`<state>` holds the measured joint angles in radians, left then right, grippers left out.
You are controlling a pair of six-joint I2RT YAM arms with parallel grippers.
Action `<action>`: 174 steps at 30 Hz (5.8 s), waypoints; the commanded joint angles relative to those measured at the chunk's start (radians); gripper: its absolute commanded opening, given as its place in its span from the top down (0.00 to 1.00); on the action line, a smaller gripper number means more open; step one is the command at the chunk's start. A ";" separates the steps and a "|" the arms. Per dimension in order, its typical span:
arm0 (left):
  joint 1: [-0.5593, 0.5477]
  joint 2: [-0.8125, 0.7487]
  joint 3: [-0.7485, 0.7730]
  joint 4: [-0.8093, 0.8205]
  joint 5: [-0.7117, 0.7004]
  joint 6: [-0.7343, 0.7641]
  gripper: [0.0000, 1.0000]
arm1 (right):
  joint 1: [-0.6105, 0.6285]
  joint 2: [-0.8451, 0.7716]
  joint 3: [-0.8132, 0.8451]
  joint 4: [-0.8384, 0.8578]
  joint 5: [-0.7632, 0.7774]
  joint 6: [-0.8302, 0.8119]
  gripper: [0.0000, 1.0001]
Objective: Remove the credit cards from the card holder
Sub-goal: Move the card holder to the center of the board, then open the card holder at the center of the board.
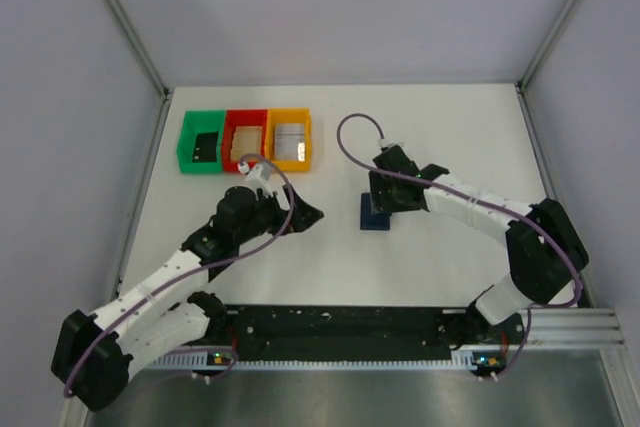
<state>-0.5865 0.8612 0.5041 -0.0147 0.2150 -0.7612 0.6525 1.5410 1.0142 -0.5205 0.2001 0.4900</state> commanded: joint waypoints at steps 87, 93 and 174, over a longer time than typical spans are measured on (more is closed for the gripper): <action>-0.127 1.009 0.436 0.203 -0.052 -0.055 0.55 | 0.073 0.008 -0.094 0.277 -0.113 -0.056 1.00; -0.128 0.980 0.355 0.190 -0.129 -0.067 0.83 | 0.039 -0.123 -0.207 0.371 -0.077 0.030 1.00; -0.539 0.795 0.490 -0.042 -0.782 0.367 0.17 | -0.039 -0.160 -0.365 0.277 0.098 0.156 0.29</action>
<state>-1.1038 1.6188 0.9298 -0.0437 -0.5404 -0.4370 0.6434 1.3968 0.6720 -0.3027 0.3462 0.6228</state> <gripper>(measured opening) 0.821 0.708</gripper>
